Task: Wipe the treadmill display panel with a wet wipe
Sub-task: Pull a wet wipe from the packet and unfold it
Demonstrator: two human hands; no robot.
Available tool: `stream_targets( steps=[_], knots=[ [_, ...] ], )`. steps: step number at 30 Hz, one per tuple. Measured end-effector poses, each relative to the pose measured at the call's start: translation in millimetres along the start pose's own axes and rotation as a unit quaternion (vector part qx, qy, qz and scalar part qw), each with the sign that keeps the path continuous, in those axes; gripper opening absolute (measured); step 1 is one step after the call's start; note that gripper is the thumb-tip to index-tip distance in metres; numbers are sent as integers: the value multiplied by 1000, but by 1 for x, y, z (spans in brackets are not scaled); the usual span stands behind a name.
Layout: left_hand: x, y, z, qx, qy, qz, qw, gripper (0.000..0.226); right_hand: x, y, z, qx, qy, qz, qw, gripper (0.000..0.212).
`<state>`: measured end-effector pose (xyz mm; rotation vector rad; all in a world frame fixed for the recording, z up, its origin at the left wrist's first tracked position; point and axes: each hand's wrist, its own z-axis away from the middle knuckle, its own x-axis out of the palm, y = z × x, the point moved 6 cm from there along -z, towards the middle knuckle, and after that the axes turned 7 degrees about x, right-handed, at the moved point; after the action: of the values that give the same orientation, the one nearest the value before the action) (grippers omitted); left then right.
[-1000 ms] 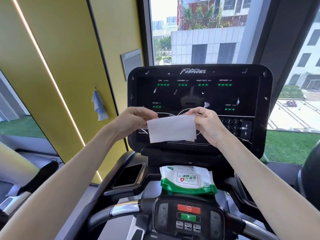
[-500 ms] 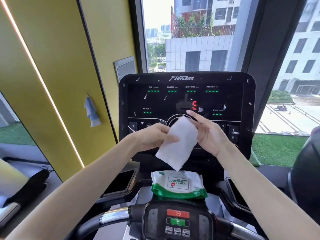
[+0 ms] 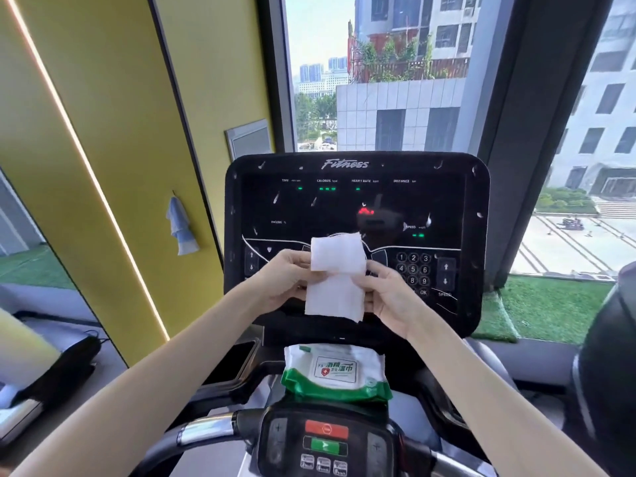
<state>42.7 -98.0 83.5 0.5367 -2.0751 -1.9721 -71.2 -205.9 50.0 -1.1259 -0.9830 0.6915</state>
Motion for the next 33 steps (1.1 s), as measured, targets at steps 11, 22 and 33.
stream_targets(
  steps=[11,22,33],
  knots=[
    [6,-22,19,-69,74,91,991,35,-8,3,4,29,-16,72,997,34],
    [-23,-13,21,40,136,-272,952,34,36,-2,-25,-65,103,354,927,8],
    [-97,-10,21,191,196,-330,903,45,115,-1,-99,-6,181,228,957,20]
  ],
)
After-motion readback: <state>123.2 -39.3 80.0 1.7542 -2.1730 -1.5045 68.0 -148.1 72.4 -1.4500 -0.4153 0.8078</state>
